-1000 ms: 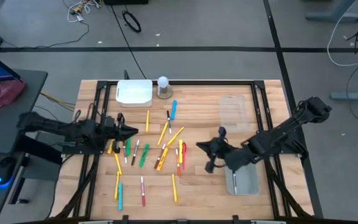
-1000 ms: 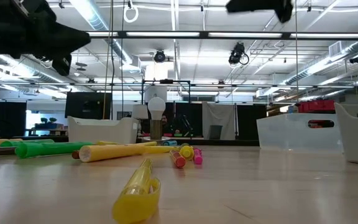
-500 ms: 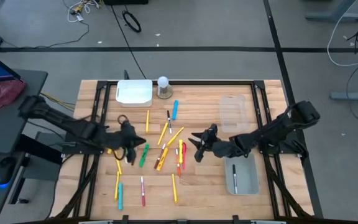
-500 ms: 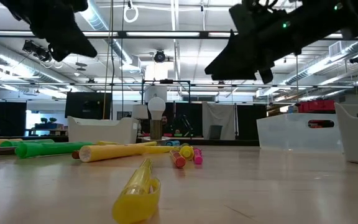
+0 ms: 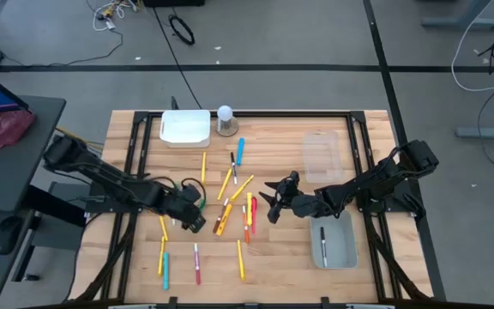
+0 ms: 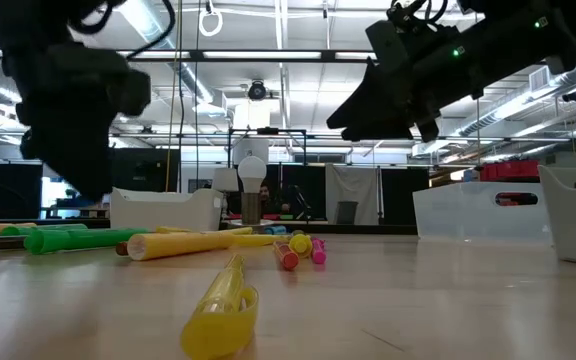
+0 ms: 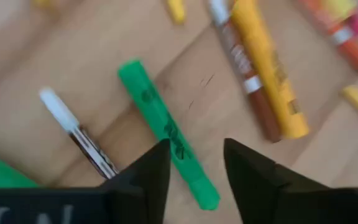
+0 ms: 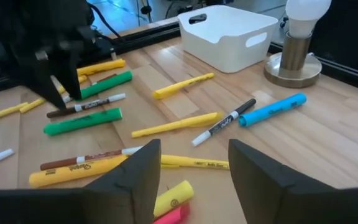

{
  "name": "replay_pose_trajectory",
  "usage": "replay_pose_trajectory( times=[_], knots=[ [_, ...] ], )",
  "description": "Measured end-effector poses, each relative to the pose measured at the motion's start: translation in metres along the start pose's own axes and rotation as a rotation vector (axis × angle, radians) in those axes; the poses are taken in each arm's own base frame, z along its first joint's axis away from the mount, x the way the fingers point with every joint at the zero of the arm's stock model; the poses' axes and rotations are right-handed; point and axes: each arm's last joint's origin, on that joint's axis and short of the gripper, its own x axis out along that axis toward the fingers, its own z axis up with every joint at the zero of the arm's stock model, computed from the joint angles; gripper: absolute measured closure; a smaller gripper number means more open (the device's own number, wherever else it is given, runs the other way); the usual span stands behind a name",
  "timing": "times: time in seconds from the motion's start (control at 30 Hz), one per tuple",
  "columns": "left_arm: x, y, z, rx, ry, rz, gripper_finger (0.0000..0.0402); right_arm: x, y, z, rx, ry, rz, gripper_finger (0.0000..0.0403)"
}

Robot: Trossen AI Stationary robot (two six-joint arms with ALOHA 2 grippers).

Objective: Pick & Place Markers
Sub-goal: Put the green highlighter into the white bin

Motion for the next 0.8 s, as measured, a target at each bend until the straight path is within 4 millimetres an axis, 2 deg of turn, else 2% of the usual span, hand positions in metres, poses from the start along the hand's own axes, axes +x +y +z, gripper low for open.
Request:
replay_pose_trajectory(
  times=[0.13, 0.33, 0.67, 0.8],
  knots=[
    [0.02, -0.003, -0.007, -0.035, 0.049, 0.048, 0.022, 0.0, 0.0, 0.001, 0.004, -0.004, 0.002, 0.022],
    [0.04, -0.004, -0.012, -0.037, 0.045, 0.106, 0.0245, 0.0, 0.0, 0.001, 0.013, -0.009, 0.004, 0.0229],
    [0.044, -0.002, -0.012, -0.088, -0.02, 0.151, 0.0326, 0.0, 0.001, 0.001, 0.014, 0.002, 0.028, 0.0234],
    [0.045, -0.004, -0.011, -0.091, -0.036, 0.143, 0.0332, 0.0, 0.001, 0.001, 0.014, 0.002, 0.028, 0.0234]
  ],
)
